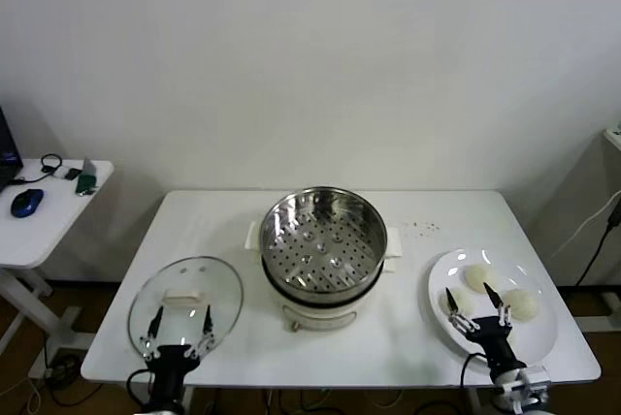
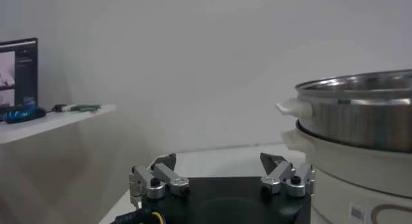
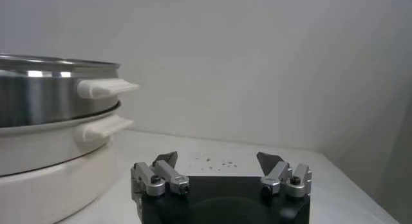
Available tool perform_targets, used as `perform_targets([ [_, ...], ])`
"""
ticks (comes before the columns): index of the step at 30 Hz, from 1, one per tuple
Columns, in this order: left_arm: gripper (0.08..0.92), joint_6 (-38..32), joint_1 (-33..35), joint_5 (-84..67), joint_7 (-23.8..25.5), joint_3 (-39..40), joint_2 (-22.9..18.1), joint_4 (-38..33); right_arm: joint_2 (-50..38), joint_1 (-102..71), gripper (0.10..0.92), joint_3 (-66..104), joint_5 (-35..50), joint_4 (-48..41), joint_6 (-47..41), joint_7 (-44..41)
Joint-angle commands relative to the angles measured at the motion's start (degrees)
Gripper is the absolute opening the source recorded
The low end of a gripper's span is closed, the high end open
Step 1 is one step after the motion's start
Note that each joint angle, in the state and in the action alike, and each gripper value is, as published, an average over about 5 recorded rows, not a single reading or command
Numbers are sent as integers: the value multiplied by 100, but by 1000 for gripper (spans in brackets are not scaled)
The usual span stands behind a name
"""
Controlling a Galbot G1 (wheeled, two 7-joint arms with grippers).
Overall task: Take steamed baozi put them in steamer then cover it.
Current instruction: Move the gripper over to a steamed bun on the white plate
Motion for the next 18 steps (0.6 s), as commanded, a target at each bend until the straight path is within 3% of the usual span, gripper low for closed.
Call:
perform_targets([
  [1, 823, 5, 4, 4, -13, 4, 18, -19, -645, 275, 823, 41, -303, 57, -681, -317],
  [9, 823, 43, -8, 7, -11, -21, 107, -83, -2436, 1025, 823, -57, -544, -274, -1605, -1955],
  [18, 823, -5, 24, 22, 17, -28, 126, -45, -4357, 2919, 823, -1425, -1171, -1338, -1457, -4194],
])
